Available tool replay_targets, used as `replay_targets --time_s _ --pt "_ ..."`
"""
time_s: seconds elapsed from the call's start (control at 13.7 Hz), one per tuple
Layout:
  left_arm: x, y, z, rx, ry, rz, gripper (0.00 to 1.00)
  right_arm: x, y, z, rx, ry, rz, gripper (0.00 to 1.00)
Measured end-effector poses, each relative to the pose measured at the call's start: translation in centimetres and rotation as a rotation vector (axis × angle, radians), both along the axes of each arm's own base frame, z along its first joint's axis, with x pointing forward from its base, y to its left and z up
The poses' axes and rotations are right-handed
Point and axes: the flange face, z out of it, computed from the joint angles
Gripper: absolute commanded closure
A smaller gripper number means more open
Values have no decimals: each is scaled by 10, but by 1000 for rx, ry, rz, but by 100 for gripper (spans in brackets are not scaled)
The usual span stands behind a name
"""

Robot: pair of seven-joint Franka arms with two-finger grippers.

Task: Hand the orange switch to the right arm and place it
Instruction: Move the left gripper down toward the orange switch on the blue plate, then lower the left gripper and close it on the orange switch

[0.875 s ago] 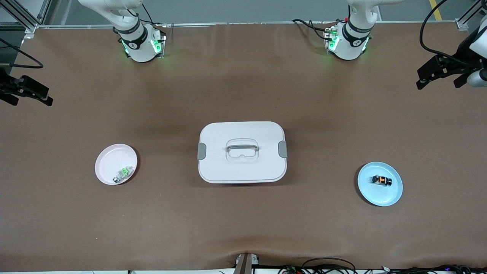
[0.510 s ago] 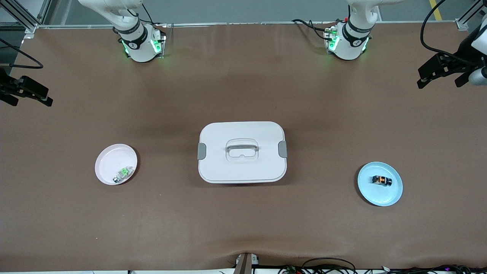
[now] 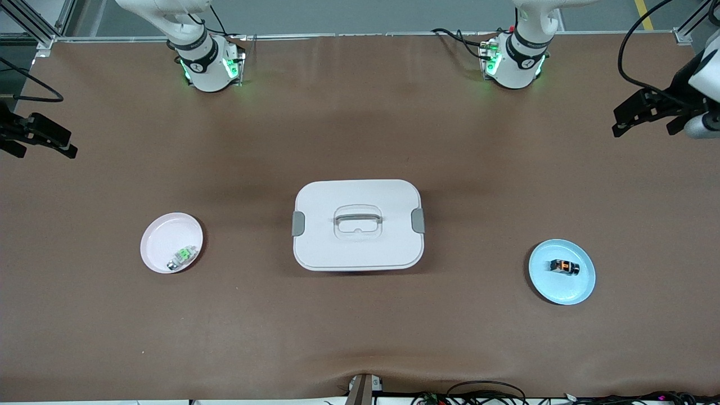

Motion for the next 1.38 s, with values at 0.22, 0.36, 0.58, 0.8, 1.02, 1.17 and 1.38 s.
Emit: replay_targets --time_s 0.22,0.36,0.58,0.8,1.02,1.17,1.38 --pt "12 2 -23 -2 40 2 0 0 0 0 0 -4 0 0" --pt "23 3 -43 -2 53 2 0 1 1 1 0 -6 2 0" --pt "45 7 -80 -9 39 7 0 1 1 1 0 -7 2 0" --pt "67 10 -123 9 15 2 0 1 1 1 0 -8 2 0" --pt "87 19 -164 53 18 -8 0 1 1 1 0 -8 3 0" --pt "101 34 -191 57 13 4 0 1 1 1 0 -8 2 0" --pt "118 44 -241 42 19 11 0 1 1 1 0 -11 2 0"
